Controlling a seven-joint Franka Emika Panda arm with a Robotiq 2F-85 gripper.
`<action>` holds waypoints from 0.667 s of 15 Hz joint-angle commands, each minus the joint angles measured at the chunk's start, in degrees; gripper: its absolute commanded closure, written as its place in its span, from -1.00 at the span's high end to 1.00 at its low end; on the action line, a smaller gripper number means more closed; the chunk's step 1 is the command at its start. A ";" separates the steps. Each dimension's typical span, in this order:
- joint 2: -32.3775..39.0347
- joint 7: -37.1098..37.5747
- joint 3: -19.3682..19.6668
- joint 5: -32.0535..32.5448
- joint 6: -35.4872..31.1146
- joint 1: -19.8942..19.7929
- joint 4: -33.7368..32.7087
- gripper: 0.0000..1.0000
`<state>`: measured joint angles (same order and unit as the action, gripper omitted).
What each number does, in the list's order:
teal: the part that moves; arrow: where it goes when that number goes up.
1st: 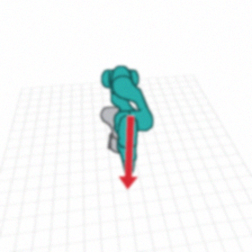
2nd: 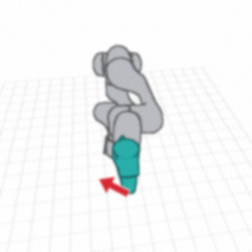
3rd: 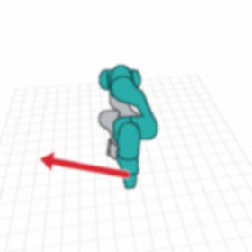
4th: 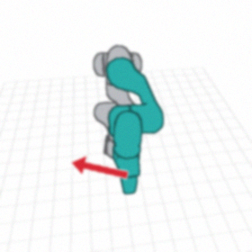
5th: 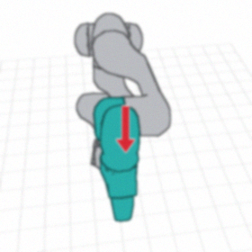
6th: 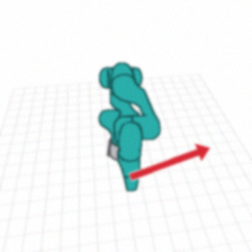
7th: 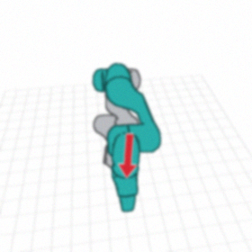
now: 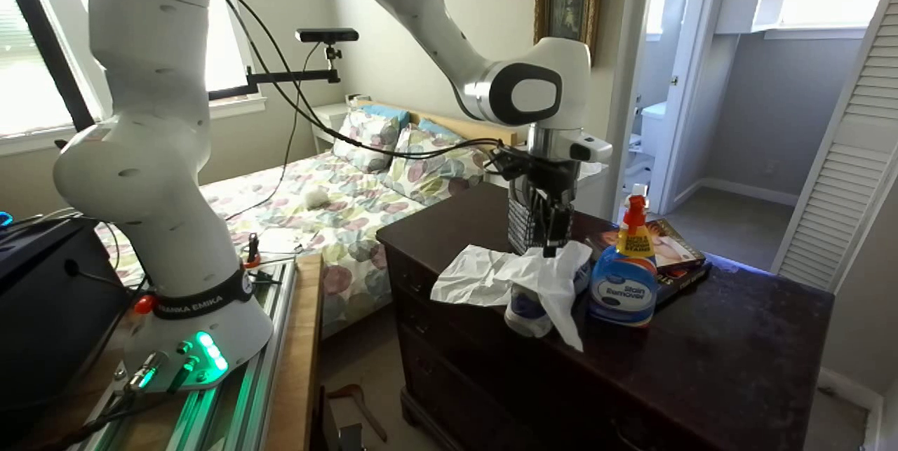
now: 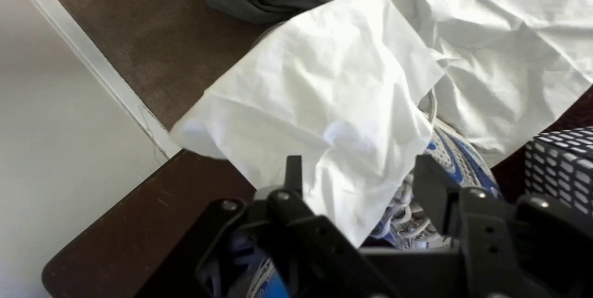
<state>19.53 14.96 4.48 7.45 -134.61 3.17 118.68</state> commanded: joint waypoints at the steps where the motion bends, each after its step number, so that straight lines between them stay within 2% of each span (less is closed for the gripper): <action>1: -1.91 -1.53 -1.25 -1.44 1.04 -0.41 -0.40 0.89; 3: -2.91 -1.96 -2.16 -2.07 1.34 -0.22 -0.60 1.00; 7: -3.92 -1.54 -3.93 -2.86 4.12 0.46 -1.21 1.00; 8: -3.03 -0.47 -3.25 -1.24 1.96 0.34 -0.78 1.00; 10: -3.45 -0.47 -3.72 -1.29 2.62 0.59 -0.83 1.00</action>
<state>16.08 14.56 0.61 6.24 -132.09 3.63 117.92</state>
